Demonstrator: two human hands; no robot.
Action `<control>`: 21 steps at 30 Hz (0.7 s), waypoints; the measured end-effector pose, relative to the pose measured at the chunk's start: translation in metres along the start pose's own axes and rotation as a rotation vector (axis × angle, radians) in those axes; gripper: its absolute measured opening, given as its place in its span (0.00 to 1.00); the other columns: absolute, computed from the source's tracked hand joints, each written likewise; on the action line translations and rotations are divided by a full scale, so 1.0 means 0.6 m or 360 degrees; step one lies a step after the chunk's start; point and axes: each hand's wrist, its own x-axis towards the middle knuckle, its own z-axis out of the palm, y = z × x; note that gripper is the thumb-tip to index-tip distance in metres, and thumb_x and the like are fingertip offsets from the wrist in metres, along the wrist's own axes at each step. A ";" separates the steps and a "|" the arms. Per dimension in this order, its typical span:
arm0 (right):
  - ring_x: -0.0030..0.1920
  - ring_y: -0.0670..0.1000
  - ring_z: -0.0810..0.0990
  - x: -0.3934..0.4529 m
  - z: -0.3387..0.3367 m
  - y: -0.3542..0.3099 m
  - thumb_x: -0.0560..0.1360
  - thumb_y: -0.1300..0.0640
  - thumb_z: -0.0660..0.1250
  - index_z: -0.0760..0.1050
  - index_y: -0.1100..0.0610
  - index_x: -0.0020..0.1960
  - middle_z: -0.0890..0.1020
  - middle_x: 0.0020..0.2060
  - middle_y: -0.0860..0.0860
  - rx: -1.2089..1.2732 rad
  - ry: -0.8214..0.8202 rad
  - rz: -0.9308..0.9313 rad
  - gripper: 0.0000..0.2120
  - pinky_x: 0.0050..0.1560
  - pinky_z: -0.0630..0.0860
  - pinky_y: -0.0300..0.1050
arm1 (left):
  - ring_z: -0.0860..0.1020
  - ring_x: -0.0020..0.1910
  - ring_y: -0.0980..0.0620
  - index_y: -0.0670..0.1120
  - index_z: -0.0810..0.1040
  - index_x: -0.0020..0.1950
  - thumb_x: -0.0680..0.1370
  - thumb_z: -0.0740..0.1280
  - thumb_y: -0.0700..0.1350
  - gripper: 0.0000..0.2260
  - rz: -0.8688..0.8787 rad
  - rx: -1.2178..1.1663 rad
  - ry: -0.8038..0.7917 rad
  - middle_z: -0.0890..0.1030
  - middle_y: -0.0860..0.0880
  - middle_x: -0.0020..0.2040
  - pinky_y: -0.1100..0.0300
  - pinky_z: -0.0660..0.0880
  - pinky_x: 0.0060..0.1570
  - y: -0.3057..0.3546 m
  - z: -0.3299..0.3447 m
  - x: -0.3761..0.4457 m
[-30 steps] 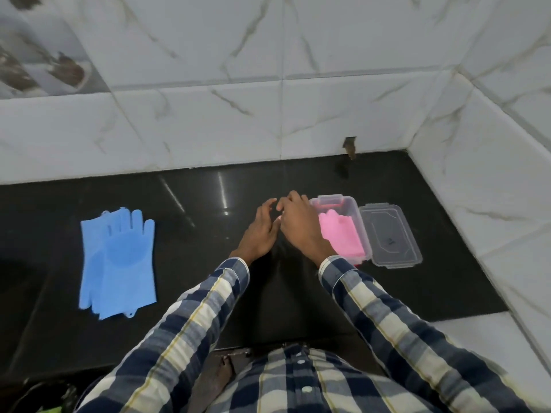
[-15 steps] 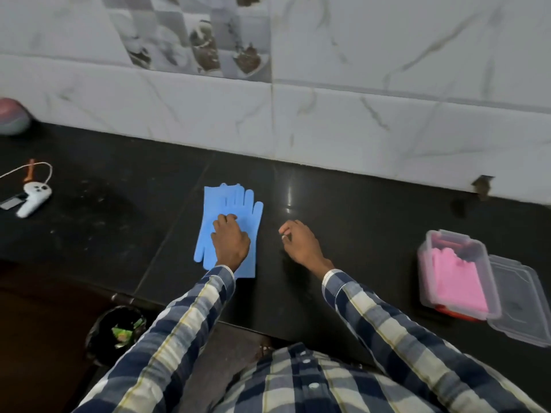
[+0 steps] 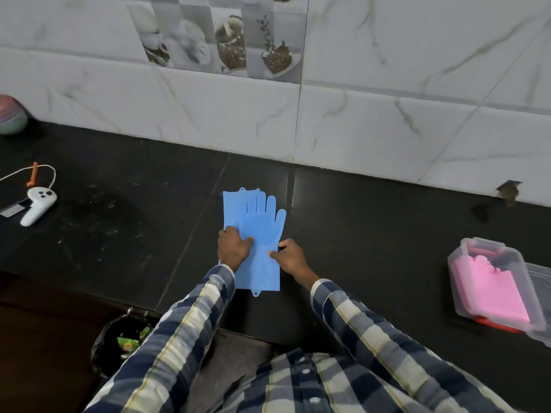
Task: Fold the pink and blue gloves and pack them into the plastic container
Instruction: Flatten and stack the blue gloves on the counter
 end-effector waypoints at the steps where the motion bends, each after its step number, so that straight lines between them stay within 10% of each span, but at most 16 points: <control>1: 0.62 0.59 0.84 0.001 0.005 -0.001 0.81 0.58 0.71 0.76 0.66 0.64 0.83 0.62 0.60 -0.0019 0.0032 0.0010 0.16 0.66 0.80 0.58 | 0.79 0.69 0.35 0.34 0.77 0.69 0.82 0.73 0.47 0.22 0.0044 -0.0020 -0.0028 0.78 0.36 0.70 0.43 0.77 0.71 -0.002 -0.002 0.006; 9: 0.49 0.54 0.76 0.001 -0.013 0.005 0.85 0.60 0.60 0.64 0.57 0.54 0.76 0.51 0.56 0.0050 0.0124 -0.0009 0.05 0.50 0.75 0.53 | 0.81 0.61 0.37 0.41 0.70 0.57 0.85 0.68 0.41 0.08 0.0224 -0.0164 -0.0199 0.81 0.37 0.60 0.53 0.75 0.54 0.025 0.009 0.015; 21: 0.51 0.52 0.77 -0.037 -0.145 0.111 0.86 0.60 0.57 0.65 0.63 0.65 0.79 0.60 0.62 0.0235 0.0516 0.0170 0.10 0.57 0.79 0.55 | 0.79 0.73 0.41 0.42 0.65 0.80 0.83 0.65 0.32 0.25 0.0607 -0.0364 -0.0624 0.78 0.42 0.75 0.45 0.77 0.74 0.150 0.132 -0.021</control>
